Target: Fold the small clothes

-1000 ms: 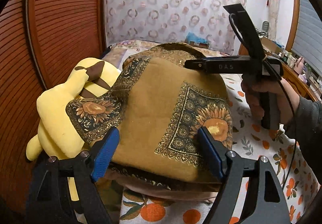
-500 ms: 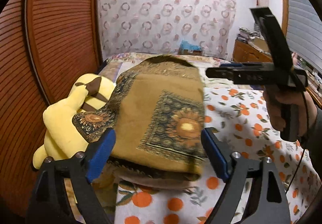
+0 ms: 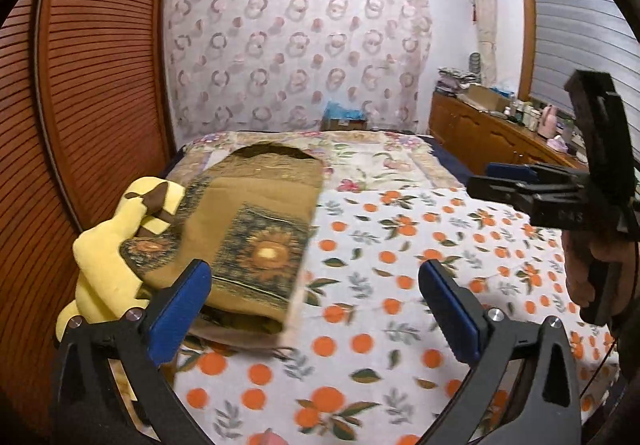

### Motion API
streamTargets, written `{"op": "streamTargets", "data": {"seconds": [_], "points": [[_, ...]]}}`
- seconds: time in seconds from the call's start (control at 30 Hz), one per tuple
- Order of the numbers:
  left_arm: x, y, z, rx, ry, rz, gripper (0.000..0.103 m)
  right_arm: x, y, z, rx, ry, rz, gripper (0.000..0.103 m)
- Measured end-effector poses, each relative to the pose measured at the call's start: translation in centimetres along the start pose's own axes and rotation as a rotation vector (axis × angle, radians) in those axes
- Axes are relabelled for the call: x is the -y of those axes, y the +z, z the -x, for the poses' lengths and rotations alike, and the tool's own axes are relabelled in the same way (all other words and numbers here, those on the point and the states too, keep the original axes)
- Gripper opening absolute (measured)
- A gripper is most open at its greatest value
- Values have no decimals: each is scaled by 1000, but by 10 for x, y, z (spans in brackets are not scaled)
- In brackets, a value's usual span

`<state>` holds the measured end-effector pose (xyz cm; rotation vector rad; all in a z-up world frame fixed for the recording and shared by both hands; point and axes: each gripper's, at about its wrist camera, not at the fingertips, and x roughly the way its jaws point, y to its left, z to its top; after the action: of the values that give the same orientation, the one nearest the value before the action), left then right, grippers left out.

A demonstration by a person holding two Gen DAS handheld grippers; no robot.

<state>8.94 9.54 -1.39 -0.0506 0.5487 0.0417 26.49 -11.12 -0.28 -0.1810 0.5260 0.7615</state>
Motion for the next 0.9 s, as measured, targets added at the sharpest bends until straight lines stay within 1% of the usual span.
{"op": "streamTargets", "data": {"seconds": [0.07,0.17,0.27,0.4,0.5,0.63,0.9], "points": [[12,-2,2,-8,-9,-10,103,-2,-12,16,9,-19,-8,71],[29,-7,6,-8,-23,-24,103,-8,-28,40,12,-45,-26,81],[45,-10,8,-18,-20,-35,103,-14,-41,61,17,-84,-31,84],[65,-11,14,-15,-42,-44,103,-24,-56,93,33,-132,-52,85],[78,-10,20,-6,-57,-38,103,-35,-68,123,55,-183,-74,85],[95,-3,34,15,-122,-48,103,-47,-76,155,80,-224,-97,85],[118,25,63,74,-123,-71,103,-69,-79,210,138,-312,-141,85]]}}
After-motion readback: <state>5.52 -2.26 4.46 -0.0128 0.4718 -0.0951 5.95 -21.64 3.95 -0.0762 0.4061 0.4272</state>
